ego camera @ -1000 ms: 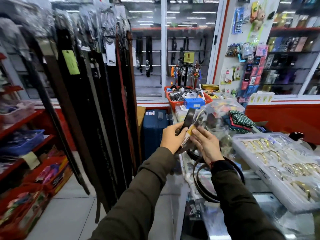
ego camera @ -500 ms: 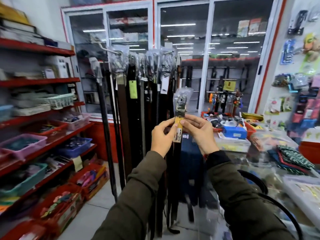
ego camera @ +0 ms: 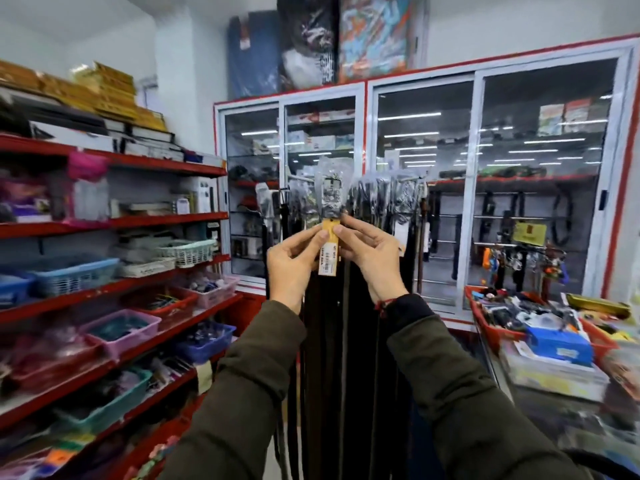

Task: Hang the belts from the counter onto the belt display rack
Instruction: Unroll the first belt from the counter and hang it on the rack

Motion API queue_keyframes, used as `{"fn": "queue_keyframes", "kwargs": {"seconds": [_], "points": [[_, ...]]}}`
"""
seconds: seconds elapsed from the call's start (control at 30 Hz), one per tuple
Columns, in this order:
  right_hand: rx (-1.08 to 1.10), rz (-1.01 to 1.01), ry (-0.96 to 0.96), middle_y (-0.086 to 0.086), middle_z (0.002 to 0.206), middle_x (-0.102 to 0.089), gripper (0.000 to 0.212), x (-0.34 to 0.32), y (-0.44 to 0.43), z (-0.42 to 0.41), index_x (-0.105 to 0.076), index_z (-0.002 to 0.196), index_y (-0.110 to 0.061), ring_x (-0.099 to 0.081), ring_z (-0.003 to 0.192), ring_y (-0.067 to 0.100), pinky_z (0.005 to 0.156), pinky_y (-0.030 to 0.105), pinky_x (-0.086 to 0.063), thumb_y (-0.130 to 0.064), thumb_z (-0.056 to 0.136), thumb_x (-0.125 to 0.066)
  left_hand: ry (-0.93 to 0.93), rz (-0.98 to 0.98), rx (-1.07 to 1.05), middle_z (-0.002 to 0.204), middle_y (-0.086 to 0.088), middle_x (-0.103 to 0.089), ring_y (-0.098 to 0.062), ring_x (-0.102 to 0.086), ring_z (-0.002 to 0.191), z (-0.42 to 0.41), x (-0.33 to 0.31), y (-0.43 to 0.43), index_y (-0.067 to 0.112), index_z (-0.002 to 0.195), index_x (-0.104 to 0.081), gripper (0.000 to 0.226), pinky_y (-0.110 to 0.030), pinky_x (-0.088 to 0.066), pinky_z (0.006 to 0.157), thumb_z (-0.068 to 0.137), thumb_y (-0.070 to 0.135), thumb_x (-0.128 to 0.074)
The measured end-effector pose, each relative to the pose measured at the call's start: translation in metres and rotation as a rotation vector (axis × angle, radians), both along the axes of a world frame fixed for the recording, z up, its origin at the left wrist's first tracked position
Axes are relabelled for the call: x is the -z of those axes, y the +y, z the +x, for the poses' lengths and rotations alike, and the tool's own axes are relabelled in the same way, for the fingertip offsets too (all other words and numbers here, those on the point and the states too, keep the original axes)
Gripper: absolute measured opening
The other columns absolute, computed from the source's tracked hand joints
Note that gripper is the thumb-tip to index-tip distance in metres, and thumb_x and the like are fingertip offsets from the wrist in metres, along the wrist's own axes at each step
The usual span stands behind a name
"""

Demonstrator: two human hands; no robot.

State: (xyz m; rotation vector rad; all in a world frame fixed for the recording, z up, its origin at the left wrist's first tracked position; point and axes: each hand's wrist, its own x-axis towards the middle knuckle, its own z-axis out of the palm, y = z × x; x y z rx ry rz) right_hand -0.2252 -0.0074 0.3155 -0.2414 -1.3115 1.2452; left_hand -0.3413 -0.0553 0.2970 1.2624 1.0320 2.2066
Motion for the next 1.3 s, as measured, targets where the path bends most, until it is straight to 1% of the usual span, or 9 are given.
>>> {"fn": "queue_keyframes", "kwargs": {"seconds": [0.13,0.27,0.4,0.57,0.7,0.93,1.03,1.17,1.3], "points": [[-0.050,0.010,-0.023,0.022,0.101,-0.073,0.036,-0.032,-0.001,-0.035,-0.065,0.121,0.007,-0.073,0.078,0.018,0.071,0.028,-0.063,0.001,0.085,-0.071,-0.014,0.021,-0.034,0.116,-0.018,-0.076,-0.030,-0.072,0.112,-0.032,-0.026,-0.007,0.001,0.120,-0.073,0.031,-0.041,-0.057,0.098,0.092,0.012,-0.072],[-0.039,-0.026,-0.102,0.025,0.105,-0.072,0.034,-0.048,0.004,-0.064,-0.067,0.118,0.007,-0.071,0.073,0.018,0.060,0.022,-0.061,-0.004,0.086,-0.072,-0.069,0.000,-0.010,0.104,-0.013,-0.078,-0.013,-0.075,0.081,-0.059,-0.037,-0.010,0.003,0.119,-0.074,0.030,-0.023,-0.063,0.072,0.091,0.015,-0.073],[-0.002,-0.070,-0.115,0.022,0.096,-0.072,0.030,-0.053,0.009,-0.079,-0.069,0.113,0.008,-0.069,0.069,0.019,0.055,0.022,-0.059,-0.006,0.086,-0.072,-0.093,-0.064,-0.003,0.100,-0.014,-0.078,-0.018,-0.074,0.080,-0.071,-0.044,-0.008,0.002,0.119,-0.073,0.030,-0.031,-0.062,0.078,0.092,0.015,-0.073],[0.033,-0.084,-0.105,0.020,0.093,-0.073,0.027,-0.060,0.010,-0.084,-0.071,0.109,0.007,-0.069,0.065,0.018,0.051,0.021,-0.057,-0.006,0.085,-0.074,-0.113,-0.087,-0.004,0.090,-0.009,-0.077,-0.012,-0.072,0.065,-0.077,-0.050,-0.003,0.004,0.115,-0.074,0.028,-0.020,-0.058,0.054,0.091,0.017,-0.074],[-0.002,-0.125,-0.123,0.021,0.094,-0.072,0.029,-0.065,0.013,-0.081,-0.069,0.111,0.009,-0.069,0.066,0.019,0.050,0.020,-0.056,-0.004,0.086,-0.072,-0.150,-0.117,0.035,0.074,-0.002,-0.077,-0.006,-0.072,0.056,-0.079,-0.052,0.003,0.003,0.111,-0.076,0.026,-0.017,-0.054,0.049,0.090,0.018,-0.074],[0.057,-0.148,-0.209,0.023,0.102,-0.072,0.025,-0.053,0.030,-0.080,-0.068,0.111,0.007,-0.071,0.077,0.026,0.066,0.031,-0.062,-0.004,0.088,-0.069,-0.125,-0.213,0.059,0.085,-0.009,-0.074,-0.007,-0.071,0.055,-0.077,-0.045,0.022,0.001,0.116,-0.073,0.028,-0.018,-0.057,0.049,0.092,0.015,-0.072],[0.190,-0.135,-0.244,0.026,0.107,-0.072,0.021,-0.050,0.044,-0.085,-0.069,0.107,0.004,-0.073,0.089,0.034,0.072,0.039,-0.061,-0.004,0.088,-0.068,-0.035,-0.251,-0.041,0.104,-0.018,-0.076,-0.021,-0.073,0.080,-0.074,-0.045,0.039,0.000,0.122,-0.071,0.029,-0.032,-0.064,0.072,0.096,0.012,-0.067],[0.355,-0.011,-0.363,0.019,0.107,-0.074,0.024,-0.032,0.058,-0.086,-0.069,0.113,-0.003,-0.072,0.095,0.028,0.088,0.041,-0.059,-0.006,0.090,-0.062,0.233,-0.281,-0.260,0.134,-0.016,-0.068,-0.028,-0.063,0.125,-0.064,-0.030,0.052,0.007,0.135,-0.064,0.036,-0.044,-0.048,0.112,0.102,0.006,-0.052],[0.569,0.202,-0.399,0.004,0.114,-0.072,0.025,0.004,0.057,-0.069,-0.069,0.115,-0.013,-0.067,0.098,0.013,0.076,0.005,-0.049,-0.013,0.093,-0.057,0.393,-0.169,-0.421,0.159,-0.009,-0.040,-0.025,-0.042,0.146,-0.048,0.005,0.052,0.013,0.153,-0.043,0.049,-0.038,-0.035,0.122,0.104,0.012,-0.048]]}}
